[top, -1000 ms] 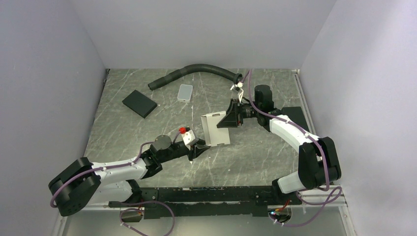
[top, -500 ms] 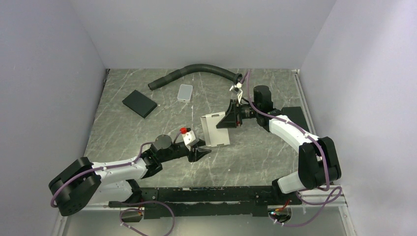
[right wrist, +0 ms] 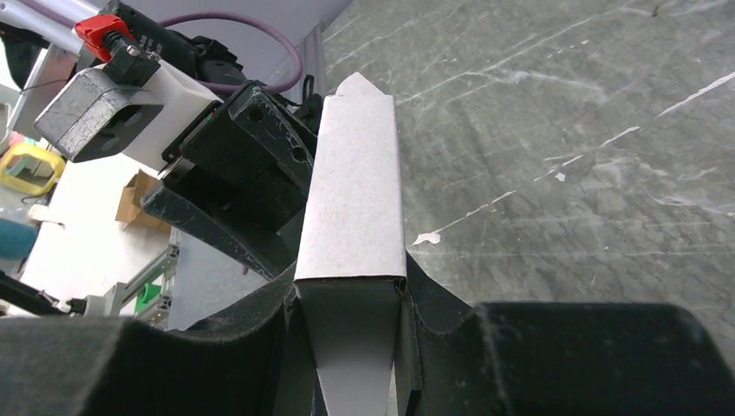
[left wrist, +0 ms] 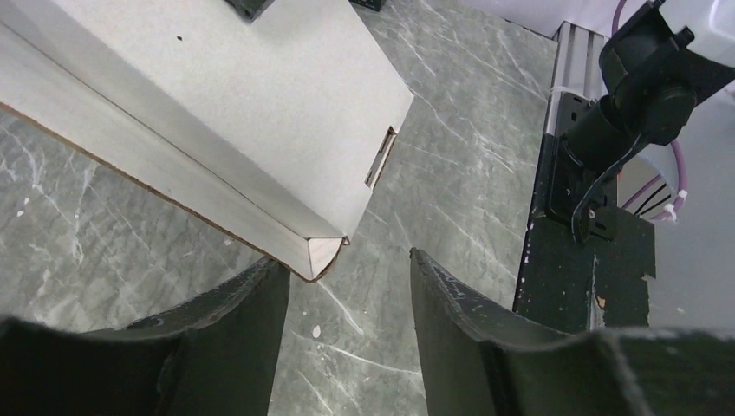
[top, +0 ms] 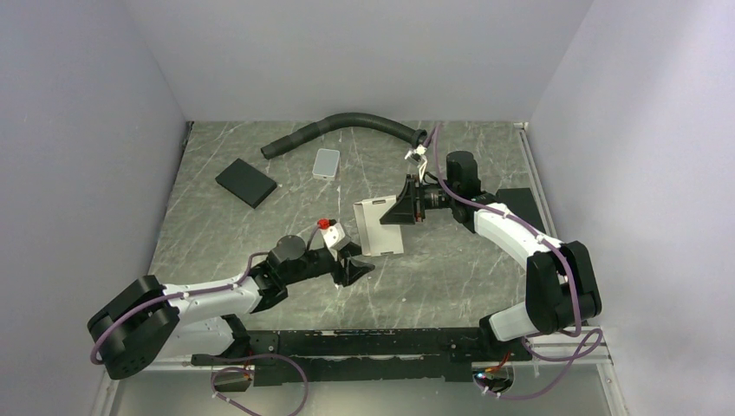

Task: Fold the paper box
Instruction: Close the paper box at the center of the board.

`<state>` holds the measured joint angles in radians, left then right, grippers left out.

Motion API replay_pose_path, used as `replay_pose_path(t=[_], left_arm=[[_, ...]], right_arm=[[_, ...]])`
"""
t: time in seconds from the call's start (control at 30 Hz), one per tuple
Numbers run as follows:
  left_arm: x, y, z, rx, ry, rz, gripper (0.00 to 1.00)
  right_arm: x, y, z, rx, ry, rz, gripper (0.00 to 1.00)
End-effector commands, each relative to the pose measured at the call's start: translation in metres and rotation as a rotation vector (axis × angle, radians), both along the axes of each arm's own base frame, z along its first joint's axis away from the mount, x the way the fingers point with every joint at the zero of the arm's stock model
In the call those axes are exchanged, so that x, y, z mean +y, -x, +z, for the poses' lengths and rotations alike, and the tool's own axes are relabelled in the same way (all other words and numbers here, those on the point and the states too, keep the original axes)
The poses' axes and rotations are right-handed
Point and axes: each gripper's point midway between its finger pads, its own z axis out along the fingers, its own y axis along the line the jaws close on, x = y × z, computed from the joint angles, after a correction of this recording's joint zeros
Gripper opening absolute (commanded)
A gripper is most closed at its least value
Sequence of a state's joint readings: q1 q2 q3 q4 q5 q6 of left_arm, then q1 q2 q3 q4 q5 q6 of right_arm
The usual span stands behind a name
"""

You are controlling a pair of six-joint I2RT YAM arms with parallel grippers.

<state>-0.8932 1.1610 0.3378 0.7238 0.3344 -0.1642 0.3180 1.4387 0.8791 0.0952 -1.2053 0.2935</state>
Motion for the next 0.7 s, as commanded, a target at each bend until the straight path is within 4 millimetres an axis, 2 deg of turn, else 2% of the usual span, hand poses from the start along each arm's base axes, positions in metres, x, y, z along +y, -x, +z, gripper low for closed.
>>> replay_pose_path(t=[0.0, 0.27, 0.5, 0.67], left_arm=[[-0.014, 0.004, 0.068, -0.034, 0.217, -0.025, 0.59], [-0.014, -0.010, 0.079, 0.162, 0.285, 0.085, 0.77], [-0.020, -0.018, 0.084, 0.329, 0.281, 0.146, 0.83], [-0.023, -0.017, 0.088, 0.392, 0.306, 0.143, 0.83]], right_arm=[[-0.002, -0.034, -0.008, -0.111, 0.053, -0.152, 0.00], [-0.004, -0.039, -0.014, -0.100, 0.072, -0.189, 0.00], [-0.006, -0.043, -0.018, -0.095, 0.096, -0.220, 0.00], [-0.007, -0.045, -0.020, -0.092, 0.104, -0.233, 0.00]])
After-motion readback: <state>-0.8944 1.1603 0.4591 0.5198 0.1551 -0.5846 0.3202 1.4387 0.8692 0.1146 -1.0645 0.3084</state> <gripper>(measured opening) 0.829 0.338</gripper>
